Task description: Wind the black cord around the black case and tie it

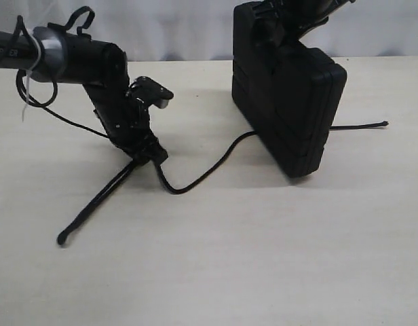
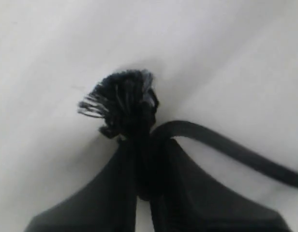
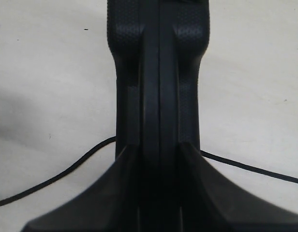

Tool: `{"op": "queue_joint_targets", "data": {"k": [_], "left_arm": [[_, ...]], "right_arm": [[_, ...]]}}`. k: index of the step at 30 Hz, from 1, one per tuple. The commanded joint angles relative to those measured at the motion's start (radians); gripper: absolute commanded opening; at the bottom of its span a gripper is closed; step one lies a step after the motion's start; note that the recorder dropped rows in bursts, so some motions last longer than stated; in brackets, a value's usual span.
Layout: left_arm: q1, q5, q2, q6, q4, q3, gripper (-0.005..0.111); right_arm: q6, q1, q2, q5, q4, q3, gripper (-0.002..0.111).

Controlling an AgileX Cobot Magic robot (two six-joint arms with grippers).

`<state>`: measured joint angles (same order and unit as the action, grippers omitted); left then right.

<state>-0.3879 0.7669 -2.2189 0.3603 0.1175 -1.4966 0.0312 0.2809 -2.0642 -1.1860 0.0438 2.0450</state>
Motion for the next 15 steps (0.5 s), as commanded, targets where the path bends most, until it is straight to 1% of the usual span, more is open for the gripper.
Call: {"op": "queue_joint_targets", "data": {"k": [1, 2, 3, 7, 12, 14, 15], "left_arm": [[0.044, -0.139, -0.022, -0.155, 0.221, 0.007, 0.0], [0.061, -0.153, -0.022, -0.155, 0.307, 0.007, 0.0], [0.073, -0.157, -0.022, -0.155, 0.359, 0.007, 0.0], [0.106, -0.134, -0.022, -0.148, 0.51, 0.007, 0.0], [0.142, -0.098, -0.022, -0.148, 0.505, 0.02, 0.0], [0.158, -0.143, -0.011, -0.148, 0.507, 0.063, 0.0], [0.167, -0.193, -0.005, -0.148, 0.516, 0.089, 0.0]], "right_arm": [[0.012, 0.0, -0.018, -0.035, -0.006, -0.016, 0.004], [0.012, 0.0, -0.018, -0.035, -0.006, -0.016, 0.004], [0.012, 0.0, -0.018, -0.035, -0.006, -0.016, 0.004], [0.012, 0.0, -0.018, -0.035, -0.006, -0.016, 0.004], [0.012, 0.0, -0.018, -0.035, -0.006, -0.016, 0.004], [0.012, 0.0, -0.018, -0.035, -0.006, -0.016, 0.004], [0.012, 0.0, -0.018, -0.035, -0.006, -0.016, 0.004]]}}
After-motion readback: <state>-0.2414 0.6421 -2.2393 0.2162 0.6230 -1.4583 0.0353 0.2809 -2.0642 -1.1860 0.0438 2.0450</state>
